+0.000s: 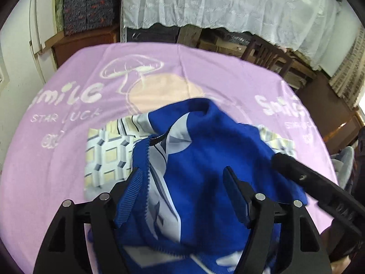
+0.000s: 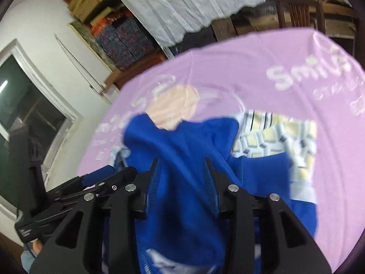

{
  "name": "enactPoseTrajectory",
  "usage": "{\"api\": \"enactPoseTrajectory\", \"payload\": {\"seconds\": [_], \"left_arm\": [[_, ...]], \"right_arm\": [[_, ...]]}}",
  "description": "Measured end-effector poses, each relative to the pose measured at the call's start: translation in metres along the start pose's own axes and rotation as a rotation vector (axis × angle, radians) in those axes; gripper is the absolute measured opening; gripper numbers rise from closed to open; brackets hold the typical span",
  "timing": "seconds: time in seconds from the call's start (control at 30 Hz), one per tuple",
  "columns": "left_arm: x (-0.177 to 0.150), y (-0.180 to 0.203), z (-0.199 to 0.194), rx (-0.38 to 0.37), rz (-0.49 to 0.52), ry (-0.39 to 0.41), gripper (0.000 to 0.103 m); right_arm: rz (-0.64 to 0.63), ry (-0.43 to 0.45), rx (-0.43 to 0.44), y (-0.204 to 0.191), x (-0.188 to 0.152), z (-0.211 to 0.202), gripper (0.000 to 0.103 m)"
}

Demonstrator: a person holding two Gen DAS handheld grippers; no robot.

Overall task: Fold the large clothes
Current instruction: 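Release the hood and smooth it flat with both tools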

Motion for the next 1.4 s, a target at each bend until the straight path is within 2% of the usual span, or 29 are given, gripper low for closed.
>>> {"api": "enactPoseTrajectory", "payload": {"seconds": [0.07,0.13,0.2,0.23,0.27,0.43,0.5,0.63,0.77,0.9,0.97,1.03,1.1,1.17,1.2,1.23,1.3,1.4], "left_arm": [[-0.004,0.001,0.018,0.012,0.008,-0.021,0.075],[-0.008,0.0,0.028,0.026,0.014,-0.017,0.086],[-0.012,-0.001,0.033,0.048,0.025,0.023,0.092],[-0.013,-0.001,0.034,0.066,0.033,0.033,0.099],[-0.014,-0.003,0.039,0.092,0.033,0.029,0.1],[-0.015,-0.014,0.036,0.051,-0.013,0.005,0.1],[-0.016,-0.019,0.027,0.025,-0.026,-0.002,0.097],[-0.02,-0.025,-0.008,0.019,-0.022,0.055,0.096],[-0.041,-0.017,-0.03,-0.017,0.021,0.064,0.096],[-0.062,-0.005,-0.014,0.014,0.078,0.004,0.096],[-0.067,-0.001,0.002,0.036,0.105,-0.031,0.098],[-0.069,0.004,0.007,0.078,0.144,0.0,0.1],[-0.071,0.003,0.006,0.076,0.135,0.003,0.1],[-0.07,-0.002,0.003,0.061,0.113,0.004,0.1],[-0.069,-0.004,0.0,0.055,0.098,0.005,0.1],[-0.068,-0.009,-0.005,0.046,0.079,0.009,0.1],[-0.067,-0.023,-0.022,0.029,0.031,0.036,0.1],[-0.07,-0.052,-0.04,-0.015,-0.041,0.054,0.1]], "right_arm": [[0.014,-0.026,0.01,0.011,-0.005,0.011,0.035],[-0.01,-0.03,0.018,0.013,-0.007,0.015,0.033],[-0.031,-0.034,0.002,0.01,-0.008,0.017,0.032],[-0.042,-0.034,-0.005,0.009,-0.009,0.018,0.033],[-0.064,-0.035,-0.015,0.007,-0.01,0.019,0.033],[-0.05,-0.025,0.006,0.005,-0.011,0.007,0.033],[-0.082,-0.004,0.002,-0.004,-0.013,-0.007,0.036],[-0.108,0.033,0.039,-0.022,-0.028,-0.036,0.037],[-0.093,0.004,0.051,-0.021,-0.047,-0.042,0.037],[-0.035,-0.066,0.041,-0.008,-0.059,-0.028,0.036],[0.005,-0.075,0.075,0.001,-0.058,-0.024,0.036],[0.049,-0.079,0.119,0.007,-0.056,-0.025,0.036],[0.1,-0.074,0.163,0.013,-0.055,-0.028,0.036],[0.114,-0.048,0.17,0.013,-0.054,-0.041,0.036],[0.102,-0.022,0.16,0.011,-0.054,-0.05,0.039],[0.086,0.005,0.149,0.01,-0.055,-0.061,0.049],[0.053,0.062,0.122,0.01,-0.062,-0.087,0.059],[0.056,0.088,0.083,0.023,-0.07,-0.108,0.06]]}}
Point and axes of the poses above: each gripper's, at about its wrist camera, not at the fingertips, and z roughly the way its jaws point, y to its right, x to its top, the point moved 4 cm from there along z, roughly the way its jaws point, and after that the axes turned 10 degrees about x, right-handed, at the moved point
